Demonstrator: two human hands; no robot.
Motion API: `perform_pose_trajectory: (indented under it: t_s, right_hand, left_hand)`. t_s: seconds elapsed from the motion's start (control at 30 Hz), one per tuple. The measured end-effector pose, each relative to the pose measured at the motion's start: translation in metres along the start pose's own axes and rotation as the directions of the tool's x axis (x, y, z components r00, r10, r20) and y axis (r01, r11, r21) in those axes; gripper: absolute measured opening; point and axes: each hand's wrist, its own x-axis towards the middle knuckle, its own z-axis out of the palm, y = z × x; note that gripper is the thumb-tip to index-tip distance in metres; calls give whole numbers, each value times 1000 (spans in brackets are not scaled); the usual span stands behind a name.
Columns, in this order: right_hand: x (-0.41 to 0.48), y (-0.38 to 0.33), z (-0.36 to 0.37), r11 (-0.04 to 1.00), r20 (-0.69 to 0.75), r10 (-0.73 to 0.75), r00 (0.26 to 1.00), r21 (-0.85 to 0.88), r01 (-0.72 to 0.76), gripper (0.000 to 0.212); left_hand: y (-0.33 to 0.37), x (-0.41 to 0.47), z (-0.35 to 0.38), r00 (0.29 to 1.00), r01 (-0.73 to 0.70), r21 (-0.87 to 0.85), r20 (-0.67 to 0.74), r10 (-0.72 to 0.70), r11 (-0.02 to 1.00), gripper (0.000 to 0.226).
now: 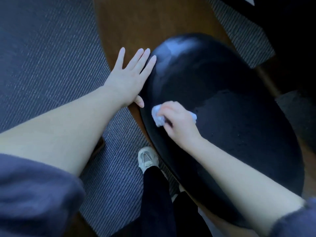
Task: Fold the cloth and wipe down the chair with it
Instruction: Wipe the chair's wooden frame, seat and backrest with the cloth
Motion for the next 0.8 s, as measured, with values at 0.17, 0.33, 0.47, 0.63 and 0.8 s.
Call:
perform_pose_trajectory:
  t_s: [0.17,0.33,0.47,0.63,0.8]
  right_hand:
    - [8,6,-11,968,121,-148,982,-184,169,26]
    - [32,4,-3,985,-49,-34,998,-173,25,22]
    - [-23,-4,-4,955,291,-215,932,-138,263,33]
    - [21,-8,9,967,140,-167,976,-169,190,25]
    - [-65,-1,3,910,457,-289,841,-143,390,24]
  left_hand:
    - [3,0,2,999,44,-9,5,-44,999,135]
    - [3,1,3,999,43,-24,-9,-43,999,135]
    - [3,0,2,999,48,-15,-18,-48,999,135]
    - [2,-4,7,995,31,-31,-92,-34,999,133]
    - [3,-36,27,978,-48,-121,-205,22,992,118]
